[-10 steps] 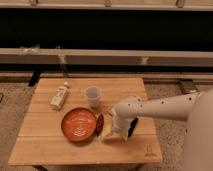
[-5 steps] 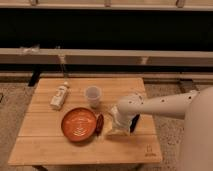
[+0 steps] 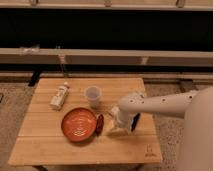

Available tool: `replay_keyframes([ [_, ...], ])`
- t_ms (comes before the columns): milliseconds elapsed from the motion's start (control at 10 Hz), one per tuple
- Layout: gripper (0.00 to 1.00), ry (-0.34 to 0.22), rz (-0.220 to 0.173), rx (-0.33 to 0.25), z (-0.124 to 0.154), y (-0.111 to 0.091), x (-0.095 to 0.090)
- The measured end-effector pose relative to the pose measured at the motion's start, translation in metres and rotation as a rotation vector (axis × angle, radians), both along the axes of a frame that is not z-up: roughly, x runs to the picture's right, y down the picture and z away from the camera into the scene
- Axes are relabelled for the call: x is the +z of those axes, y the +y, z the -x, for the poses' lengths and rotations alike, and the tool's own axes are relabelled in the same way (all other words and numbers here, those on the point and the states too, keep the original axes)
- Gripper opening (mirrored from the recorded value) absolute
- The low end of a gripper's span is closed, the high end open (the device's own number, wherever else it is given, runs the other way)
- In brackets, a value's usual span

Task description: Push the eraser across the table

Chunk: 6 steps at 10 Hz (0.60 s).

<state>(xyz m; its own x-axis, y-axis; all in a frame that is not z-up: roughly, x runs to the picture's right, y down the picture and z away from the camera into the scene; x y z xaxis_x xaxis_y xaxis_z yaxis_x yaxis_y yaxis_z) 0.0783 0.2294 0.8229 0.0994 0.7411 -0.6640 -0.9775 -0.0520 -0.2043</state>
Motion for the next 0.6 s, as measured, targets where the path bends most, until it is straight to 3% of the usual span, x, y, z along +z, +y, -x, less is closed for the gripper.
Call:
replay_keyframes([
  [600, 0.8, 0.019, -0.053, -0.027, -0.003, -0.019, 0.009],
])
